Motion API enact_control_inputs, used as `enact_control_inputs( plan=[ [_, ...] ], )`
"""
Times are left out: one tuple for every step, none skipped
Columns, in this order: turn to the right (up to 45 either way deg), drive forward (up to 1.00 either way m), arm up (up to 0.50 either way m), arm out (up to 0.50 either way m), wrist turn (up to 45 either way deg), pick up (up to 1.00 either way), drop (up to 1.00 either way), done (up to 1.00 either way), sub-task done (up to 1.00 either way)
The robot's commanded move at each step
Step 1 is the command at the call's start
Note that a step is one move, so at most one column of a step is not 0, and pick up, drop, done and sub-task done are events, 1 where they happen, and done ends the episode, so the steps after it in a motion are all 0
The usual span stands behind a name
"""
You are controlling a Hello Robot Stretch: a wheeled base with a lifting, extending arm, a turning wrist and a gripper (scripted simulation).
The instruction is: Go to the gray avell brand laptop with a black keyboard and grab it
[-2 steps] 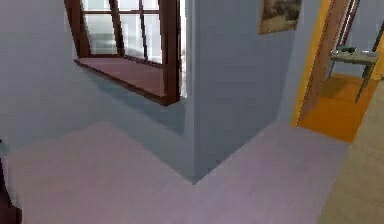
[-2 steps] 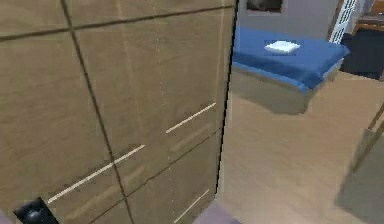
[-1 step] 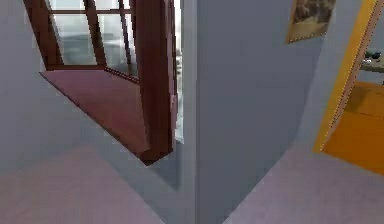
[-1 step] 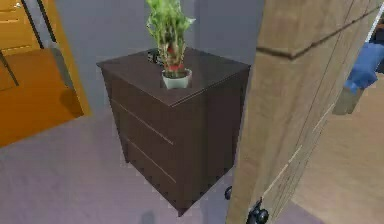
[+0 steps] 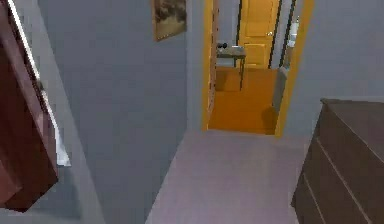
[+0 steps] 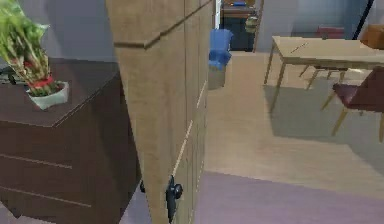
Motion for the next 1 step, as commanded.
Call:
enact_control_inputs(
  plan=[
    [0.0, 0.15, 0.00, 0.00, 0.0, 0.00, 0.00, 0.00, 0.00]
  ],
)
